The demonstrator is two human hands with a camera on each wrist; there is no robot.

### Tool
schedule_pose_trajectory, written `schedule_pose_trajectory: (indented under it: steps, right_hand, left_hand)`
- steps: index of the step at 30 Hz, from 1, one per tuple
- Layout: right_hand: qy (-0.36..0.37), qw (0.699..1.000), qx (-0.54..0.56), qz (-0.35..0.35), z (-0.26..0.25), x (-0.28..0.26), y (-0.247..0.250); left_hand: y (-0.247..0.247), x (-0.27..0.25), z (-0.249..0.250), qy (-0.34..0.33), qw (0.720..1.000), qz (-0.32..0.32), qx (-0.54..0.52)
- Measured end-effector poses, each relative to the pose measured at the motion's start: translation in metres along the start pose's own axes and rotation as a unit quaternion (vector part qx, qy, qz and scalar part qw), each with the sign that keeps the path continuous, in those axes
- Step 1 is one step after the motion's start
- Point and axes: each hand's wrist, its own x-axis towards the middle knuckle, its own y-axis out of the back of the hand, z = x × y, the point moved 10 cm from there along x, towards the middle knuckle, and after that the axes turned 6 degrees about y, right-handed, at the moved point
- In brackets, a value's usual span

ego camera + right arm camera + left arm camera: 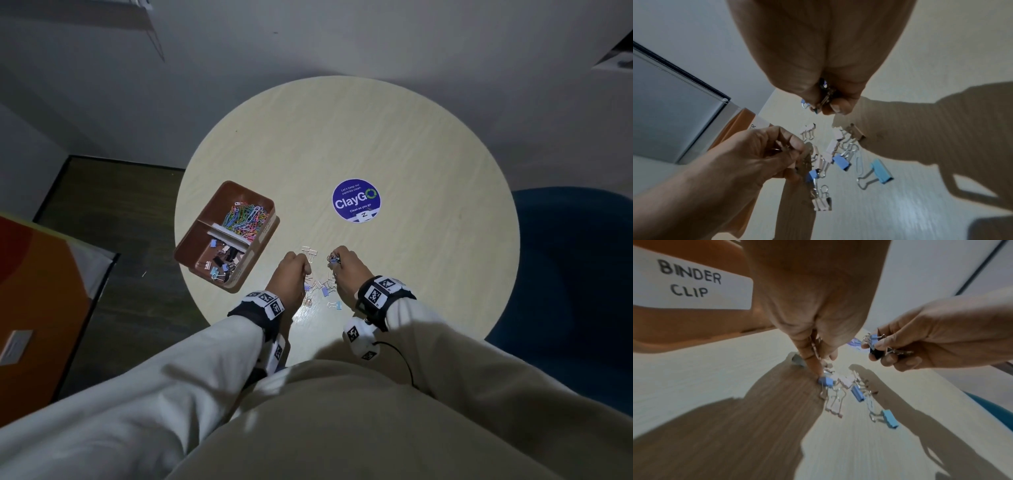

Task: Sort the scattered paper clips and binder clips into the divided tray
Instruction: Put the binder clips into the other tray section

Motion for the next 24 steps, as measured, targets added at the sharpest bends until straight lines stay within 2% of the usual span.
schedule_pose_trajectory:
  steps: [4,10,16,19,24]
  right_hand:
    - [0.044,0.999,-0.012,-0.003,-0.030,0.004,0.001]
    - [0.129,0.992,-0.008,0.010,-0.104,0.005,-0.002]
    - [0.194,0.981,-0.021,-0.018,-0.181,0.012,-0.030]
    - [0.215,0.975,-0.039,-0.043,-0.215,0.015,-0.054]
    - [0.201,0.971,-0.113,-0.070,-0.240,0.023,-0.082]
  left_hand:
    - [0.035,-0.004,0.002,0.001,0.997,0.072,-0.033]
    - [0.102,-0.023,-0.001,-0.004,0.985,0.157,-0.074]
    - [0.158,-0.046,-0.051,0.048,0.964,0.257,-0.051]
    - [0.169,-0.048,-0.089,0.096,0.958,0.269,-0.025]
    - [0.175,-0.037,-0.119,0.138,0.963,0.227,0.033]
